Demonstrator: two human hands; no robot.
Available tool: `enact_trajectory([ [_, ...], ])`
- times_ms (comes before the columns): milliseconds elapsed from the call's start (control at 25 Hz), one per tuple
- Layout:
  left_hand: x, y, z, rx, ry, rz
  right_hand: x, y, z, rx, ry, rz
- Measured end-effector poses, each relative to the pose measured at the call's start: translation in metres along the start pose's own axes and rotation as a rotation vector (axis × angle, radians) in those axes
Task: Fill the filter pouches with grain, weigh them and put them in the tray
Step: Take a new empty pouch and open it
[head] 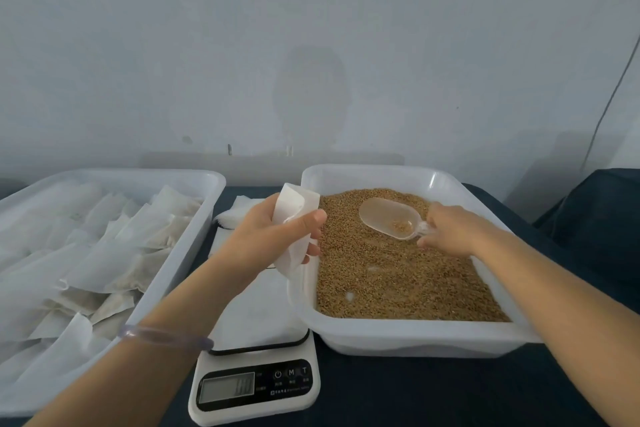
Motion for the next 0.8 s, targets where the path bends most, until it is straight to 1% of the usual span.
enact_trajectory([
  [120,-0.005,0.001,0.001,0.032,-0.018,-0.013,0.002,-0.021,0.022,-0.027,0.150,-0.101],
  [200,-0.008,-0.001,0.004,0.032,-0.035,-0.021,0.012,-0.030,0.042,-0.107,0.188,-0.096],
  [280,-0.008,-0.006,0.008,0.028,-0.048,-0.031,0.025,-0.033,0.054,-0.181,0.150,-0.023],
  [400,-0.004,-0.014,0.013,0.044,-0.074,-0.042,0.036,-0.027,0.048,-0.192,0.000,0.123],
  [480,-0.001,-0.018,0.014,0.065,-0.109,-0.048,0.032,-0.021,0.035,-0.179,0.005,0.122],
  [640,0.008,-0.026,0.017,0.094,-0.243,-0.067,0.004,-0.001,0.008,-0.172,0.106,0.010],
  [720,0.017,-0.029,0.016,0.101,-0.338,-0.045,-0.012,0.010,-0.006,-0.169,0.040,0.020],
  [800,0.028,-0.031,0.016,0.103,-0.397,-0.009,-0.027,0.023,-0.021,-0.175,-0.133,0.059],
])
Point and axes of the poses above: each hand's wrist, its own y-axis away from the middle knuckle, its own x-axis out of the palm, z = x × y, the point moved 7 cm from there along -y, towards the middle knuckle, and after that the axes turned 6 degrees about x, right-handed, at the moved point
